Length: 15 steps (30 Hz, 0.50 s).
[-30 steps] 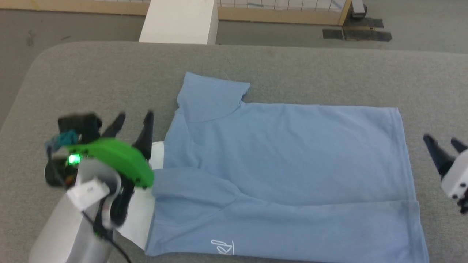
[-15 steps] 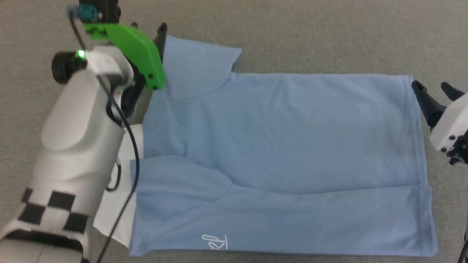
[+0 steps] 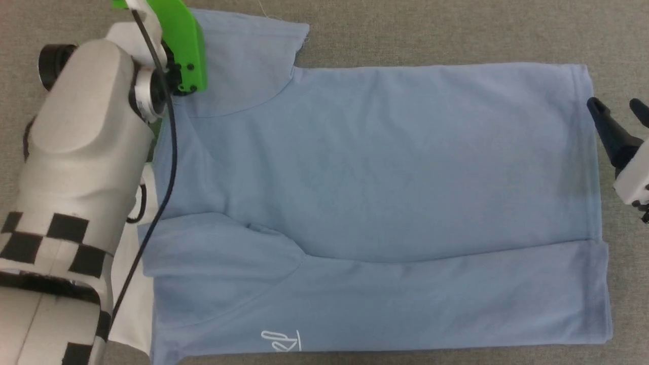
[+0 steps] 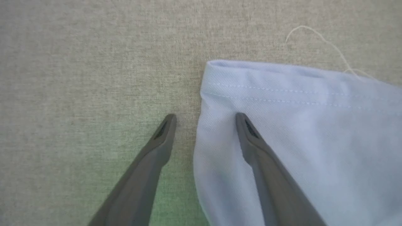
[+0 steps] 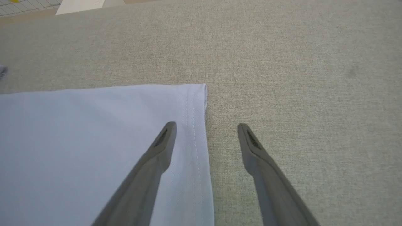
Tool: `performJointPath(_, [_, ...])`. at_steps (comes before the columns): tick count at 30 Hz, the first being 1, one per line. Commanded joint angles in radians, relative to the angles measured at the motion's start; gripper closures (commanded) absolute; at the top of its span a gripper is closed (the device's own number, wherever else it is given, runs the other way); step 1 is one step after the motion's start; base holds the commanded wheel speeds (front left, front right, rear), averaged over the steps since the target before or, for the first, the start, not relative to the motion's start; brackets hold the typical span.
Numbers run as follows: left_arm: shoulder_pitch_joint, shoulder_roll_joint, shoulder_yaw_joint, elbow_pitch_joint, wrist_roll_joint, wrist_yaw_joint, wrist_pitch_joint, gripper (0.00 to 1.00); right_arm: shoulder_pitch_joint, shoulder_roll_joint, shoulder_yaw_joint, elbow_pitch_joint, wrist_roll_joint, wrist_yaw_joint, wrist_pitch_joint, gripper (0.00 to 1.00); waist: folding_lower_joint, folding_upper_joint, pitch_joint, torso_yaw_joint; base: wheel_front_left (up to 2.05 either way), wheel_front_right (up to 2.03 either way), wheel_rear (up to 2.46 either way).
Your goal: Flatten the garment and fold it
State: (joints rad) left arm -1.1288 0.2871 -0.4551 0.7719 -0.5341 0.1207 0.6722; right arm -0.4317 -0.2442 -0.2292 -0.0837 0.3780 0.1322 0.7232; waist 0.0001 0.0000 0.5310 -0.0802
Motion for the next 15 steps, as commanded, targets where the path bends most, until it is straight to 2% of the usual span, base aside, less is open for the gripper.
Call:
performJointPath(1, [0.026, -0.005, -0.011, 0.04, -0.022, -0.001, 0.075, 0.0, 0.006, -0.004, -0.007, -0.01, 0.005, -0.002, 0.003, 0.0, -0.0001, 0.0, 0.018, -0.006, 0.0, 0.0, 0.0])
performJointPath(2, [0.036, -0.01, -0.011, 0.052, -0.034, 0.008, 0.12, 0.0, 0.007, -0.006, -0.013, -0.013, 0.004, -0.002, 0.003, 0.0, -0.0001, 0.0, 0.018, -0.003, 0.0, 0.0, 0.0])
performJointPath(3, [0.043, -0.015, -0.009, 0.053, -0.044, 0.011, 0.142, 0.07, 0.009, -0.008, -0.017, -0.015, 0.004, -0.002, 0.003, 0.0, -0.0001, 0.0, 0.018, 0.0, 0.0, 0.0, 0.0])
performJointPath(4, [0.05, -0.022, -0.002, 0.047, -0.06, 0.012, 0.161, 0.86, 0.01, -0.01, -0.02, -0.018, 0.003, -0.002, 0.006, 0.0, -0.0001, 0.0, 0.02, 0.005, 0.0, 0.0, 0.0])
performJointPath(5, [0.055, -0.027, 0.003, 0.04, -0.07, 0.013, 0.168, 1.0, 0.01, -0.011, -0.023, -0.021, 0.004, -0.002, 0.007, 0.0, -0.0001, 0.0, 0.02, 0.01, 0.0, 0.0, 0.0])
performJointPath(8, [0.067, -0.024, 0.02, -0.004, -0.084, 0.007, 0.128, 1.0, 0.002, -0.017, -0.028, -0.028, 0.003, -0.002, 0.013, 0.0, -0.0001, 0.0, 0.019, 0.022, 0.0, 0.0, 0.0])
performJointPath(10, [0.065, -0.02, 0.063, -0.082, -0.106, -0.019, -0.002, 1.0, -0.029, -0.042, -0.014, -0.029, -0.009, -0.002, 0.024, 0.0, -0.0001, 0.0, 0.014, 0.037, 0.0, 0.0, 0.0])
performJointPath(15, [0.074, -0.005, 0.102, -0.177, -0.131, -0.079, -0.135, 1.0, -0.095, -0.095, 0.033, 0.033, -0.055, -0.002, 0.088, 0.0, -0.0001, 0.0, 0.0, 0.052, 0.0, 0.0, 0.0])
